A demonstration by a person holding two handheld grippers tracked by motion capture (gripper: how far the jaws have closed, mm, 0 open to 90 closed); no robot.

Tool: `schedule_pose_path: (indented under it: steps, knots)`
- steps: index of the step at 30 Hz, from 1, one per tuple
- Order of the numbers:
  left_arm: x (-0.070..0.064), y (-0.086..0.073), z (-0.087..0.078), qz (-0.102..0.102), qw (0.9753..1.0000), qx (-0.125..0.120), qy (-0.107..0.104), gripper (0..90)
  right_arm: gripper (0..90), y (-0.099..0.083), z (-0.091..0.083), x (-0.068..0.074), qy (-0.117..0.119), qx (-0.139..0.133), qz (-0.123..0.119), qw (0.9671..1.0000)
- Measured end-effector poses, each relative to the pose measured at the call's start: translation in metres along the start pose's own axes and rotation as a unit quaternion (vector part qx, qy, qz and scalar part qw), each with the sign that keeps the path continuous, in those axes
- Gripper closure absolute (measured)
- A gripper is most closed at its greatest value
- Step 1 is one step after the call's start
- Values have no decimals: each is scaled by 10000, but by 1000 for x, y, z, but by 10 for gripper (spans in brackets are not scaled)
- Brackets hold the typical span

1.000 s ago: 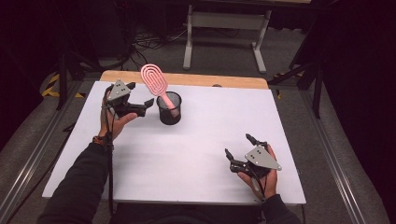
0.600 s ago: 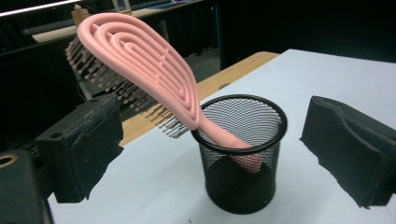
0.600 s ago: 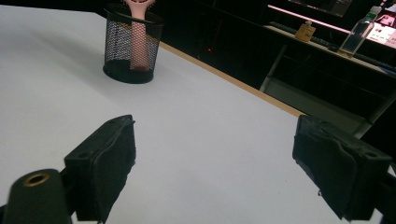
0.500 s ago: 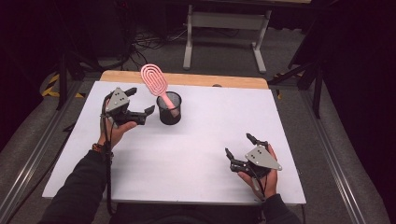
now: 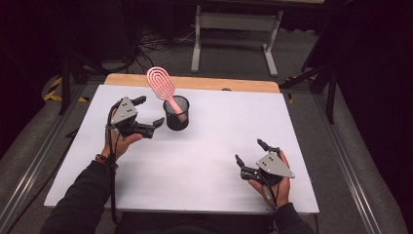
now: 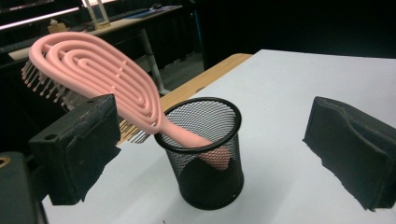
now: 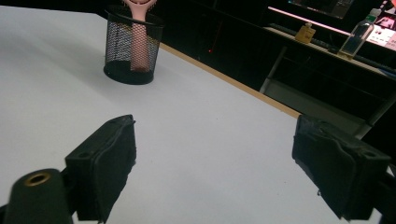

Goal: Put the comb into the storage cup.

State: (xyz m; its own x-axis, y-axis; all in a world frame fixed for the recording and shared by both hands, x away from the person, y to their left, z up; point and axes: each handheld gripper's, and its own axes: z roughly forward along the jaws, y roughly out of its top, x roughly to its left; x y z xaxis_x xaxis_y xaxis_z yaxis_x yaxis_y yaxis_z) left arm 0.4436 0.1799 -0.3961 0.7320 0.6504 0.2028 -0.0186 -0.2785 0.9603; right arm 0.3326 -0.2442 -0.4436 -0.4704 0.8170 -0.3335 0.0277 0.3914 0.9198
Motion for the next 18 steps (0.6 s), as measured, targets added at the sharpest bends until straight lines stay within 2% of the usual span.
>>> schedule_pose_path:
  steps: [4,18]
  knots:
    - [-9,3,-6,145,9998,-60,-88,44,148,1,0,1,16,-15,-22,10000]
    - [-25,8,-16,341,9990,-164,-247,47,142,1,0,2,24,-36,-57,10000]
